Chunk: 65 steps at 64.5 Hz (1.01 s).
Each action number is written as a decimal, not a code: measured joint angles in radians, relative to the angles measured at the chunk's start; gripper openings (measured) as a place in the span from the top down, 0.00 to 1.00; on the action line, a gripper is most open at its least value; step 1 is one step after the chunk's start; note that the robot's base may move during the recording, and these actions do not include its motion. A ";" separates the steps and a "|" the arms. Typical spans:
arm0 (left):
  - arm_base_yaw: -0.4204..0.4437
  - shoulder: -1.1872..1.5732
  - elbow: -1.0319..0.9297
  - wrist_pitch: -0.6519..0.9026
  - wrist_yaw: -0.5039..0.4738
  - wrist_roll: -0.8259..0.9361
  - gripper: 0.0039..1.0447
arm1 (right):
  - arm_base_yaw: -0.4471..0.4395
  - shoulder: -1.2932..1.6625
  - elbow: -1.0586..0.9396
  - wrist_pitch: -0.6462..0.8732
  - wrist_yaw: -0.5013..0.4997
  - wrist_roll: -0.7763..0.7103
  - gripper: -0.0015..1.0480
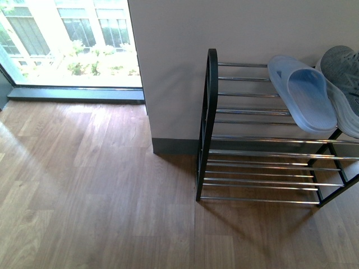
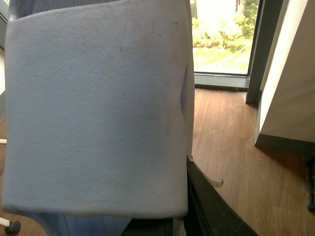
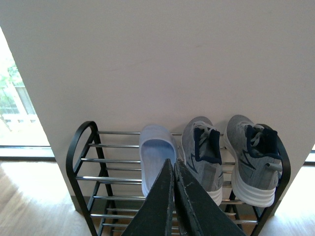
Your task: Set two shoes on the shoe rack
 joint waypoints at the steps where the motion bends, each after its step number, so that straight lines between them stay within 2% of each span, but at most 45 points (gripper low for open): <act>1: 0.000 0.000 0.000 0.000 0.000 0.000 0.99 | 0.000 -0.004 0.000 -0.004 0.000 0.000 0.98; 41: 0.000 0.000 0.000 0.000 0.000 0.000 0.99 | 0.000 -0.182 0.000 -0.181 0.000 0.000 0.98; 48: 0.000 0.000 0.000 0.000 0.000 0.000 0.99 | 0.000 -0.309 0.000 -0.339 0.001 0.000 0.98; 65: 0.000 0.000 0.000 0.000 0.000 0.000 0.99 | 0.000 -0.350 0.000 -0.355 0.001 0.000 0.98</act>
